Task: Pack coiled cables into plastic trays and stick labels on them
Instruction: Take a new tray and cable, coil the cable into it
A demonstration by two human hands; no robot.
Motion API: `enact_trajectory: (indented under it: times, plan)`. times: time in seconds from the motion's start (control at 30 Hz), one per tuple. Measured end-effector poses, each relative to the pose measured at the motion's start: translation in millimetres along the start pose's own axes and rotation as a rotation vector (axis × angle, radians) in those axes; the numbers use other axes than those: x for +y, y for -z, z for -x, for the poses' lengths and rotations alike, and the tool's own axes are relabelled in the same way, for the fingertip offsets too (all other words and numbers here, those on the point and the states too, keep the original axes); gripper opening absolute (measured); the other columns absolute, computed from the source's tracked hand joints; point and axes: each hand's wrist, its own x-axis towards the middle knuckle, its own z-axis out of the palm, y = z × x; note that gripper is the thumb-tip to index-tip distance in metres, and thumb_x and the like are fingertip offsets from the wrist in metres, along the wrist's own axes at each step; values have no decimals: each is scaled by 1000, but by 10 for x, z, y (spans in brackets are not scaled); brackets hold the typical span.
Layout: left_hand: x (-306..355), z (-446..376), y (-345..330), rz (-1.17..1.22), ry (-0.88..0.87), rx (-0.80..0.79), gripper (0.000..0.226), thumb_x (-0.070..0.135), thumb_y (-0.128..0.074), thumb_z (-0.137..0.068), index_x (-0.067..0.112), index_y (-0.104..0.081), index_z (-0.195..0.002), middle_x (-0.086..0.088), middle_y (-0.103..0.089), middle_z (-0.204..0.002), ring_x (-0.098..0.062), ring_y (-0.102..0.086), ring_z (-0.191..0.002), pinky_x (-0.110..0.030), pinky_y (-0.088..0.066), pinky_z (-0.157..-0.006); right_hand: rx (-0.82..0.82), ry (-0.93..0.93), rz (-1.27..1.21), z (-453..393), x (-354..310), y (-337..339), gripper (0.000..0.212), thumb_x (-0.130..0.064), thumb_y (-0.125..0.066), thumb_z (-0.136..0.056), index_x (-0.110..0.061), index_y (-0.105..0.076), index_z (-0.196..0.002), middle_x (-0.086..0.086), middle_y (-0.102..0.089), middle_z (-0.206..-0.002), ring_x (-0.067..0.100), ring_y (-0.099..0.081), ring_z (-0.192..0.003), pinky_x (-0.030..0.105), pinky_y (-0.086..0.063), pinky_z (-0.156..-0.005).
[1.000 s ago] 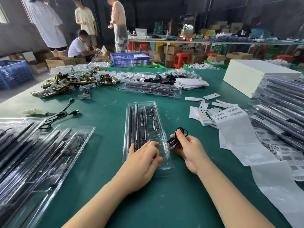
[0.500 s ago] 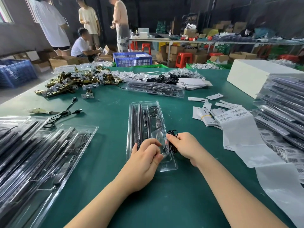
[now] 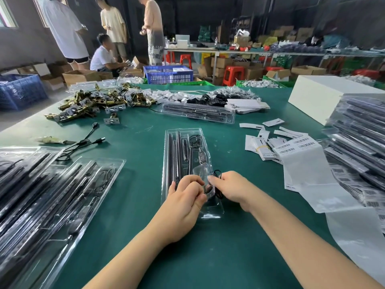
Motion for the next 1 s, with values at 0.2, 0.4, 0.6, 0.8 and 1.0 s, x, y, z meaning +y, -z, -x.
enact_trajectory:
  times: [0.2, 0.4, 0.6, 0.8, 1.0]
  plan:
    - [26, -2, -14, -63, -15, -29, 15, 34, -31, -97, 27, -40, -88, 17, -38, -115, 4, -39, -106, -57, -23, -109, 193, -3, 481, 61, -65, -261, 49, -61, -30, -98, -22, -61, -97, 6, -49, -123, 30, -37, -119, 38, -31, -88]
    - [-4, -9, -23, -132, 44, -55, 15, 35, -48, -98, 23, -39, -94, 5, -40, -137, -2, -25, -131, -52, -17, -114, 353, 99, 466, 102, 99, -386, 48, -63, -32, -95, -25, -62, -96, 0, -43, -117, 26, -36, -109, 37, -23, -81]
    - [-2, -21, -62, -261, 66, -71, 63, 64, -43, -86, 26, -36, -136, 14, -38, -143, -1, -32, -131, -45, -12, -118, 442, 111, 402, 79, 146, -392, 45, -70, -45, -86, -44, -51, -122, -3, -43, -110, 25, -40, -108, 36, -25, -81]
    - [-58, -65, -78, -376, 71, -68, 81, 71, -46, -82, 24, -34, -147, 13, -30, -152, -2, -24, -139, -36, -7, -119, 598, 162, 171, 95, 160, -410, 38, -61, -66, -74, -35, -59, -101, -15, -54, -89, 16, -57, -95, 31, -27, -74]
    - [-77, -47, -90, -373, 65, 9, 81, 71, -54, -77, 24, -44, -142, 1, -40, -132, -13, -33, -128, -17, -21, -106, 616, 172, 169, 108, 178, -413, 37, -62, -66, -74, -34, -70, -99, -12, -62, -106, 15, -58, -104, 31, -29, -76]
